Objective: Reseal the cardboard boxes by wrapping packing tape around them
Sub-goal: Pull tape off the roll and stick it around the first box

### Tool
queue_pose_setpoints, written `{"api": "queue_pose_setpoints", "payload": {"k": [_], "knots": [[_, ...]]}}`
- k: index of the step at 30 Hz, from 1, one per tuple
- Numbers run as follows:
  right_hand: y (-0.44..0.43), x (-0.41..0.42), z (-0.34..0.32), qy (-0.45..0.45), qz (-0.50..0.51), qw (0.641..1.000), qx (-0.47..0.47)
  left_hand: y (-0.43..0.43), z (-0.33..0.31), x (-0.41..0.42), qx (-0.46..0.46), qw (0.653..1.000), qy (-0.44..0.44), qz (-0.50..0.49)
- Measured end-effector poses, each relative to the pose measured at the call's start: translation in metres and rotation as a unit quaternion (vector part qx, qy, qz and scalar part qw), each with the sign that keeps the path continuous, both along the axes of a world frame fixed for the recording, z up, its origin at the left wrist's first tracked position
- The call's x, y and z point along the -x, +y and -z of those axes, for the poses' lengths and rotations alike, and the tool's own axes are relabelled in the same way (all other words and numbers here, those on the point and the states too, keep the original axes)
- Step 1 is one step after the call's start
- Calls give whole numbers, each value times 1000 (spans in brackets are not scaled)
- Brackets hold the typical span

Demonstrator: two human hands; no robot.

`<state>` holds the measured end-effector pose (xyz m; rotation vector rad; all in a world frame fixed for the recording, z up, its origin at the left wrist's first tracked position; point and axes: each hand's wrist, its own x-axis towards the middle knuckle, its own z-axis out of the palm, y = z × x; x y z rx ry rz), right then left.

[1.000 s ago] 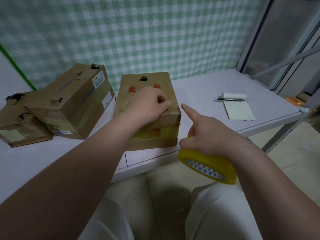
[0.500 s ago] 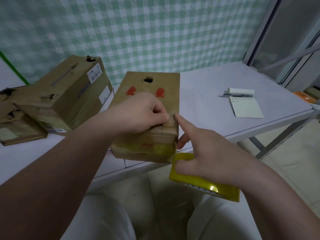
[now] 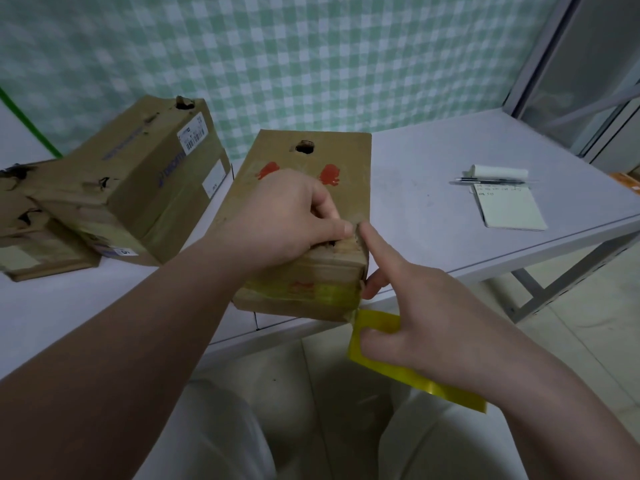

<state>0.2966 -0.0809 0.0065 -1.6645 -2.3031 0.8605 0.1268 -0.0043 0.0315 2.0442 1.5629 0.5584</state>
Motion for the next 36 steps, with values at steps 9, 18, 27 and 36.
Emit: {"api": "queue_pose_setpoints", "payload": {"k": [9, 18, 27, 36], "knots": [[-6, 4, 6, 3, 3, 1000, -13, 4, 3, -3, -26, 999, 20, -1], [-6, 9, 3, -34, 9, 999, -20, -3, -7, 22, 69, 992, -94, 55], [-7, 11, 5, -20, 18, 999, -32, -7, 2, 16, 6, 996, -76, 49], [-6, 9, 8, -8, 13, 999, -44, -9, 5, 10, -28, 997, -60, 29]]}}
